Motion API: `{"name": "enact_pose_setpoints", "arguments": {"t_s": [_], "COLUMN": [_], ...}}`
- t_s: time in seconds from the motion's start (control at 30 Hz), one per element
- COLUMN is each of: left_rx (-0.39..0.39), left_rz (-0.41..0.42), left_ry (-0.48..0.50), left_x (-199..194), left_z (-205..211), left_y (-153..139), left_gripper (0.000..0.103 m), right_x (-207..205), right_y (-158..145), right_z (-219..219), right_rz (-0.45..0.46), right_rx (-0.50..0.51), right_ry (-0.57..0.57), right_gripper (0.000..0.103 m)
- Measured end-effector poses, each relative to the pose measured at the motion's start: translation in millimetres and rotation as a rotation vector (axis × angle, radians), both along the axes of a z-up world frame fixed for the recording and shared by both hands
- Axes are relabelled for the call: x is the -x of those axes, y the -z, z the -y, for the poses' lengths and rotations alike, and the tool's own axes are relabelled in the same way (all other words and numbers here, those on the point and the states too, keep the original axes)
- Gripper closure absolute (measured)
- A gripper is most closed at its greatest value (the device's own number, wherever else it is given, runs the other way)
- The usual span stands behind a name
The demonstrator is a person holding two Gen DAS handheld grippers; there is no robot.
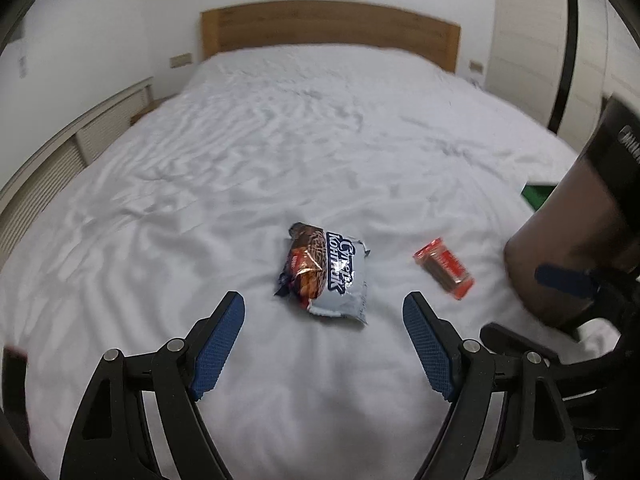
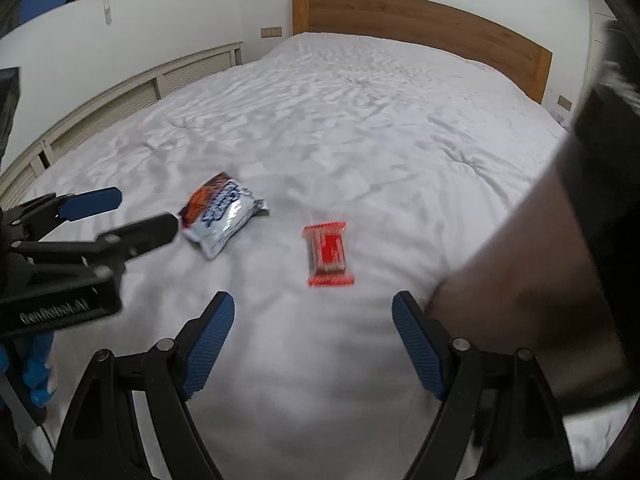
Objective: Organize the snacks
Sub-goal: 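Move both open tools past the kettle toward the snacks on the bed, then grasp the Super Kontik bar with the left tool while the right tool grasps the red candy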
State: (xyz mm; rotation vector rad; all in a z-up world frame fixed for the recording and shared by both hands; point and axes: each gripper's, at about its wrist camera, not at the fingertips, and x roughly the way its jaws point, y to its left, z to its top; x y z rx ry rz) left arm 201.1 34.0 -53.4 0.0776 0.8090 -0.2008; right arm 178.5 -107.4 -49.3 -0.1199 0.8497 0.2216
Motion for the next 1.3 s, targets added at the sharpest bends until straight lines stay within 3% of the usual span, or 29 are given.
{"name": "enact_pose_setpoints", "arguments": {"t_s": [0.43,0.7,1.03,1.3], "left_rx": [-0.045,-0.025,-0.036,-0.069], "left_rz": [-0.065,-0.081,-0.069,-0.052], "left_ry": [0.016,0.01,0.022,0.022], "left_x": [-58,-69,-73,-70], "left_z": [11,9,16,20], "left_y": [43,56,63,64], "left_gripper": [0.026,0.027,0.043,0.046], "right_x": [-50,-76,-84,-81], "right_y": [34,52,62,65], "right_z": [-5,-3,-10,-13], "right_rz": [-0.031,-0.058,-0.051,-0.042], "right_rx": [0.029,0.011,0.009,0.015], "right_ry": [0.021,0.027,-0.007,-0.018], "right_gripper": [0.0,0.0,0.0,0.0]}}
